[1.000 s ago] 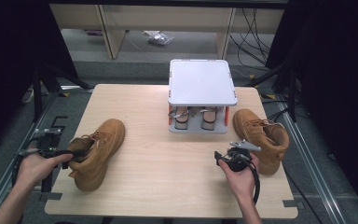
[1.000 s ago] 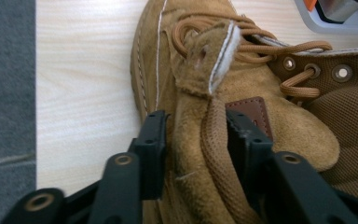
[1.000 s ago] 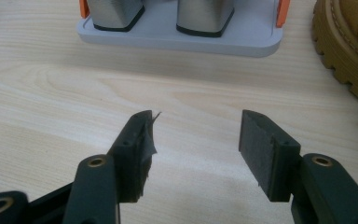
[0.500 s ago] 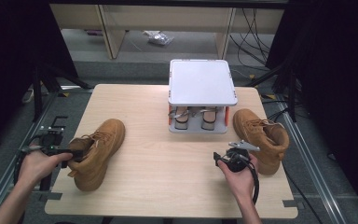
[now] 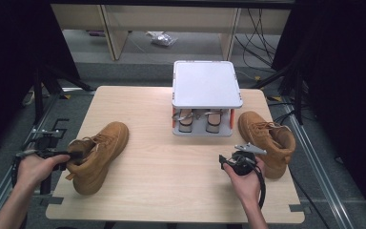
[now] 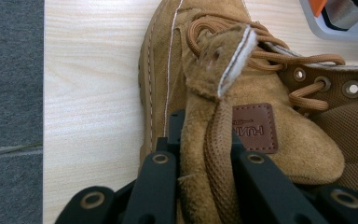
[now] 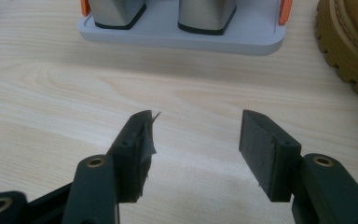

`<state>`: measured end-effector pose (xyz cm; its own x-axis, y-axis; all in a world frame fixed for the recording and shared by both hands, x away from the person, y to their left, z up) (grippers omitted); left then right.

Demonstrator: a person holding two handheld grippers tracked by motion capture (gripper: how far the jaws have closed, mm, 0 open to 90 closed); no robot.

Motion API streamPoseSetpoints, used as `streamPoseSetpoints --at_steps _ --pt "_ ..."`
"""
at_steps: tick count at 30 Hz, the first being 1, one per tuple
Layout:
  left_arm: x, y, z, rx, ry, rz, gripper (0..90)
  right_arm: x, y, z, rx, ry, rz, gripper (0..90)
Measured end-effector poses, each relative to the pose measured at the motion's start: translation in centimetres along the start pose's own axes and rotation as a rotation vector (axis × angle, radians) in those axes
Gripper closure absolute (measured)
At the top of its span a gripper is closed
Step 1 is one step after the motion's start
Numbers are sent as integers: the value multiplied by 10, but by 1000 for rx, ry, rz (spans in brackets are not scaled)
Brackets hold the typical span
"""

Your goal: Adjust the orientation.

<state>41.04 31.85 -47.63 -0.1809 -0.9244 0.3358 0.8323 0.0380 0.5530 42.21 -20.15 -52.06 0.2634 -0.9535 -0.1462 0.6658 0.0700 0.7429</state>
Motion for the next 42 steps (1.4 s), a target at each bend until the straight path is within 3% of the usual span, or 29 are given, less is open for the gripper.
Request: streamPoseSetpoints --at_steps 2,10,16,17,18,19,20,21,32,35,42 --pt "-1 1 0 4 -8 -1 817 1 -1 -1 -3 -3 4 455" --pt "-3 1 1 40 -47 60 823 1 1 1 9 7 -2 456" --pt "-2 4 1 68 -49 48 826 2 0 0 9 12 0 456" --pt "-2 5 1 74 -49 41 827 3 0 1 -2 -2 -6 456" --pt "-1 5 1 79 -49 45 827 0 -1 0 -6 -7 -42 455" --pt "0 6 1 85 -50 58 827 3 0 0 6 7 0 455" --pt "-1 7 1 85 -53 46 827 4 0 0 0 -2 2 455" --pt "1 7 1 85 -64 64 828 4 0 1 -2 0 5 456" --pt "10 24 2 173 -101 101 827 5 1 0 16 16 -9 456" --pt "13 30 1 183 -98 96 826 8 0 2 8 -7 -4 456" --pt "19 42 -1 210 -109 94 826 9 0 3 12 -2 -15 457"
Point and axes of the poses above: each handheld gripper's, and its own axes: z roughly backward along the jaws, y roughly out of its top, x roughly to its right, the point moved 7 cm from there along -z, roughly forward along the jaws
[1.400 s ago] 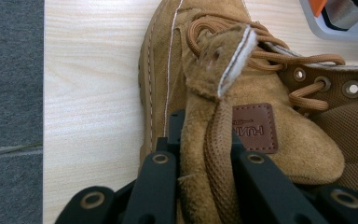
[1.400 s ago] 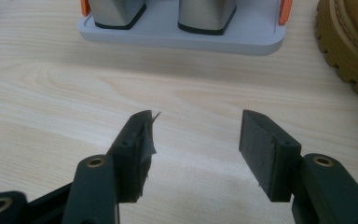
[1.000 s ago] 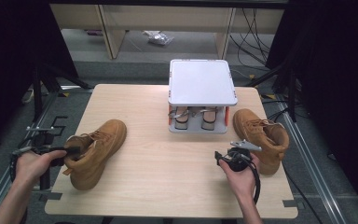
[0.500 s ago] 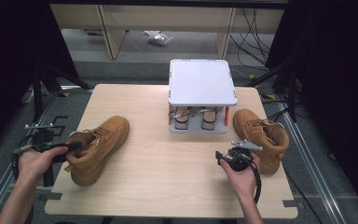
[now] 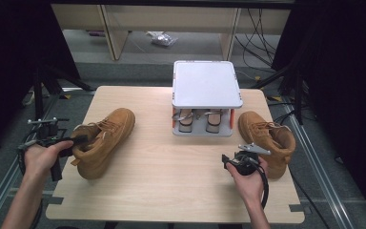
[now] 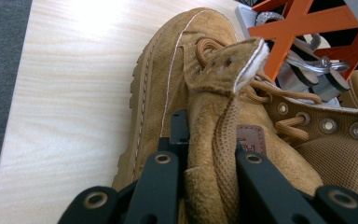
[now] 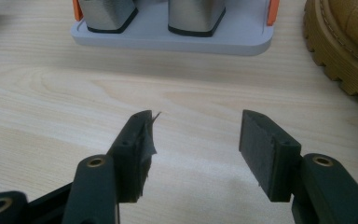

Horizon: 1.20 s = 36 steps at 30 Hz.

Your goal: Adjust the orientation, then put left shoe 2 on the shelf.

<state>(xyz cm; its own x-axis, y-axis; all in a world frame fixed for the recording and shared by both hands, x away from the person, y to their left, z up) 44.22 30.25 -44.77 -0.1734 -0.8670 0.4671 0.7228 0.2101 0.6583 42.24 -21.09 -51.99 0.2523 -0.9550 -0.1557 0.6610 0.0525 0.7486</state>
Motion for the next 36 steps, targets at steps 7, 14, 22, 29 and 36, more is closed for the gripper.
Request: streamPoseSetpoints --at_steps 7,14,22,29,36 --pt "7 8 -4 24 -13 7 826 -3 1 0 15 7 12 457" --pt "11 14 -7 41 -22 12 826 -5 4 4 23 2 16 456" --pt "16 19 -10 66 -42 31 826 -8 9 4 31 13 19 457" --pt "19 25 -11 80 -39 32 827 -9 5 1 16 20 20 459" --pt "21 31 -14 88 -46 32 826 -9 8 2 30 26 17 459"
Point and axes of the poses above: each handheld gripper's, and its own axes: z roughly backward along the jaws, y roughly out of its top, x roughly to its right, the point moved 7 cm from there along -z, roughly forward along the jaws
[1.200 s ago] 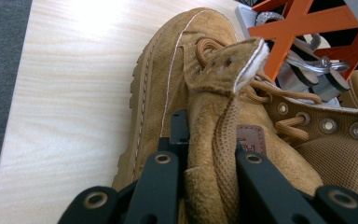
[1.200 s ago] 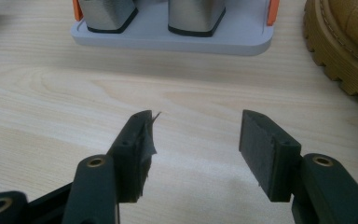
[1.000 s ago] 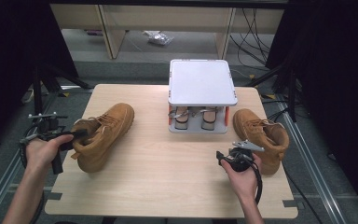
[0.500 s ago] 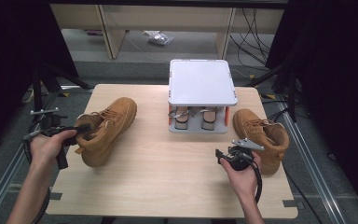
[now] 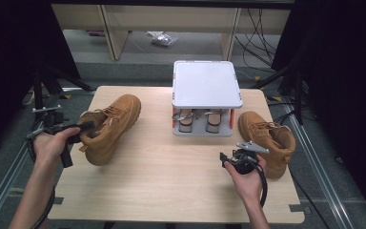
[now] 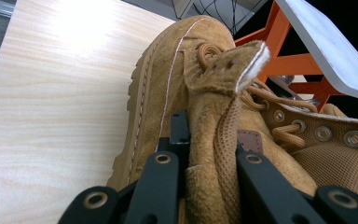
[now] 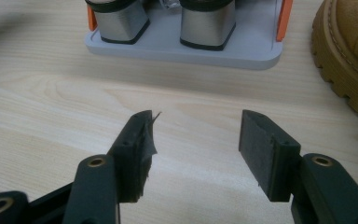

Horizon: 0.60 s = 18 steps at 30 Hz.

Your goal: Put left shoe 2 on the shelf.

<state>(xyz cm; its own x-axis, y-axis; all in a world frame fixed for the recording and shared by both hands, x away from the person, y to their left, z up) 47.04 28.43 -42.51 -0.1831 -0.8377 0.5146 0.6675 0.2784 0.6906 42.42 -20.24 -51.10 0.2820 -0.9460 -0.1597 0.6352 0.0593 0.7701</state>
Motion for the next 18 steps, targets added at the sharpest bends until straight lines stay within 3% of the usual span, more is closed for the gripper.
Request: streamPoseSetpoints --at_steps 5,9,18 --pt "4 4 -3 6 -6 3 826 3 -2 0 -2 -20 -4 459" --pt "8 7 -5 9 -19 9 826 0 -1 1 1 1 -4 459" --pt "16 13 -10 27 -37 21 826 1 -2 1 -2 -2 -5 459"
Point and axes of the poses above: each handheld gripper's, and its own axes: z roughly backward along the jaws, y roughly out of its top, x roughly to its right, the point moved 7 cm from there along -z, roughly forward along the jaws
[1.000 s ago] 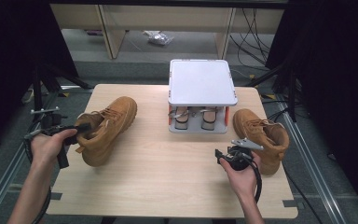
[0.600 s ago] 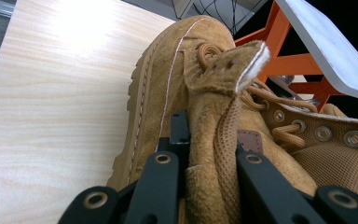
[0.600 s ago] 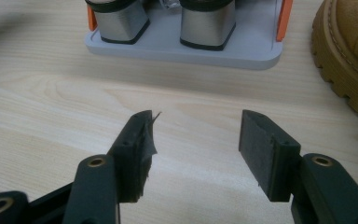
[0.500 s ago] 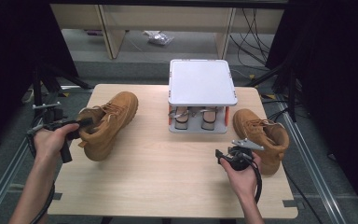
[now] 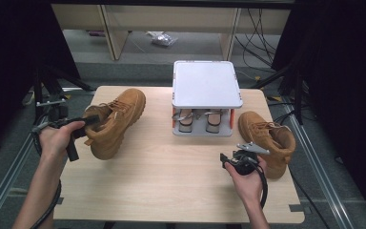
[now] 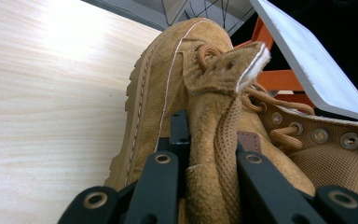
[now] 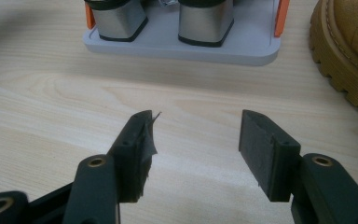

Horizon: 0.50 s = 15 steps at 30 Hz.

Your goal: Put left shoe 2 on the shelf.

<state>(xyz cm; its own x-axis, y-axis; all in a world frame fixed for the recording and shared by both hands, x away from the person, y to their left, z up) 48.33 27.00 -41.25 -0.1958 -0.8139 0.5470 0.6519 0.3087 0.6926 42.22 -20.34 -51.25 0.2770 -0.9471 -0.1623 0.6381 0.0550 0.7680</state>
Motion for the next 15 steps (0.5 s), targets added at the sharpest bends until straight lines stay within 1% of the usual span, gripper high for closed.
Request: streamPoseSetpoints --at_steps 2,3,5,7,8,9,10,15 --pt "2 2 -1 1 0 -3 826 0 0 0 0 -2 -2 459" --pt "3 2 -1 0 -3 -5 826 0 -1 1 -15 -7 -1 460" --pt "5 4 -2 1 -6 -12 826 -2 0 -1 -2 4 -6 459" --pt "7 5 -3 3 -8 -7 826 -1 -1 -1 -5 -4 -1 459" --pt "8 5 -3 1 -10 -13 826 -2 -1 0 -8 -2 -1 459" --pt "9 6 -4 9 -13 -16 826 -2 -1 0 -4 3 -1 460" --pt "9 6 -4 6 -13 -18 826 -3 0 1 -6 -2 -2 460" --pt "11 9 -6 14 -16 -12 826 -3 0 1 -10 -5 0 459"
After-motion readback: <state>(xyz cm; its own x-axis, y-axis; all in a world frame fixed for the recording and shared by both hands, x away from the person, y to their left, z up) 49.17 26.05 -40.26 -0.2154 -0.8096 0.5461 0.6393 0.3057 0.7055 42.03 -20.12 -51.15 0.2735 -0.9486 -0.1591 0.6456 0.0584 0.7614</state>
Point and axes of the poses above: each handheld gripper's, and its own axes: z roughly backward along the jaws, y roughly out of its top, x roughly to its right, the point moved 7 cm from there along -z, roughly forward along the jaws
